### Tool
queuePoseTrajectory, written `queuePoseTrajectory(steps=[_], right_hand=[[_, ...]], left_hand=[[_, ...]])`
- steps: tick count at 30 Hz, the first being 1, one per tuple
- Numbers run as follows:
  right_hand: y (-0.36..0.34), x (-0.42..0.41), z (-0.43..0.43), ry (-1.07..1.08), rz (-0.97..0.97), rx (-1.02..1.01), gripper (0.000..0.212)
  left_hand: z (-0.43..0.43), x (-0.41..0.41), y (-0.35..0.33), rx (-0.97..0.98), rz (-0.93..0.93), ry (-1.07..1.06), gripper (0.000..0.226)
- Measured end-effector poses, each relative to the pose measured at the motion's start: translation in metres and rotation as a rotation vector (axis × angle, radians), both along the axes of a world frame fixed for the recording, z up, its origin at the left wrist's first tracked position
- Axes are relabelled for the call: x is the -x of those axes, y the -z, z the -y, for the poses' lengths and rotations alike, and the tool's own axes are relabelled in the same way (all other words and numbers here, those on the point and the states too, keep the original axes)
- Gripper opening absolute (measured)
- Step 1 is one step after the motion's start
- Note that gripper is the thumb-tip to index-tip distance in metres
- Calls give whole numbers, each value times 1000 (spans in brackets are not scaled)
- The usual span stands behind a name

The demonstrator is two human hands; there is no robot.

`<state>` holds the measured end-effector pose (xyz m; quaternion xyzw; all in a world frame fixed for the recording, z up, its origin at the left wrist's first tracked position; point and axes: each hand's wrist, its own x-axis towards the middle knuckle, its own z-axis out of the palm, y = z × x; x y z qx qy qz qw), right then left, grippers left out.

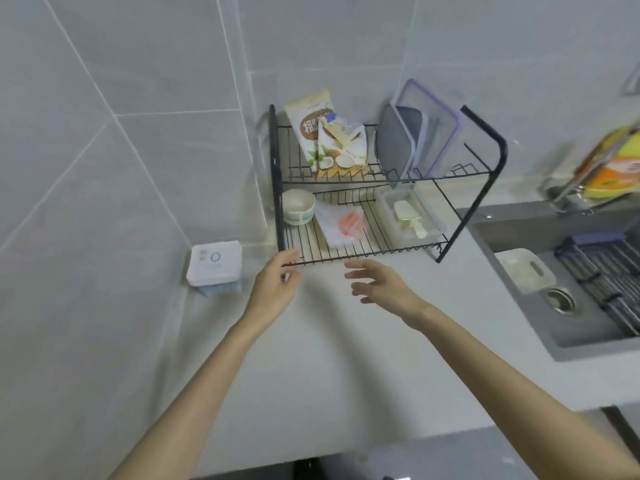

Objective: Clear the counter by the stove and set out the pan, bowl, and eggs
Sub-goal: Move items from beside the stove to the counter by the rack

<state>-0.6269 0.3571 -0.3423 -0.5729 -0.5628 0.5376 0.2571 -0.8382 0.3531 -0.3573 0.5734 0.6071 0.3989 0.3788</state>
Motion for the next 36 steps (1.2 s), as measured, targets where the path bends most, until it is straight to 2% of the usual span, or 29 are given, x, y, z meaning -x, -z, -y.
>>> queuePoseTrajectory(steps=[4, 16, 22, 36], right_hand=[[-2, -72, 29, 146, -23, -25, 35], [-12, -327, 163, 534, 50, -101, 40], [-24, -440, 243, 770, 60, -115, 35], [-34, -633, 401, 1371, 124, -164, 36]], left_hand=[[5, -74, -2, 57, -52, 227, 39], [56, -349, -24, 42, -52, 643, 37], [87, -493, -41, 1, -30, 845, 38], [183, -799, -61, -133, -63, 1426, 41]])
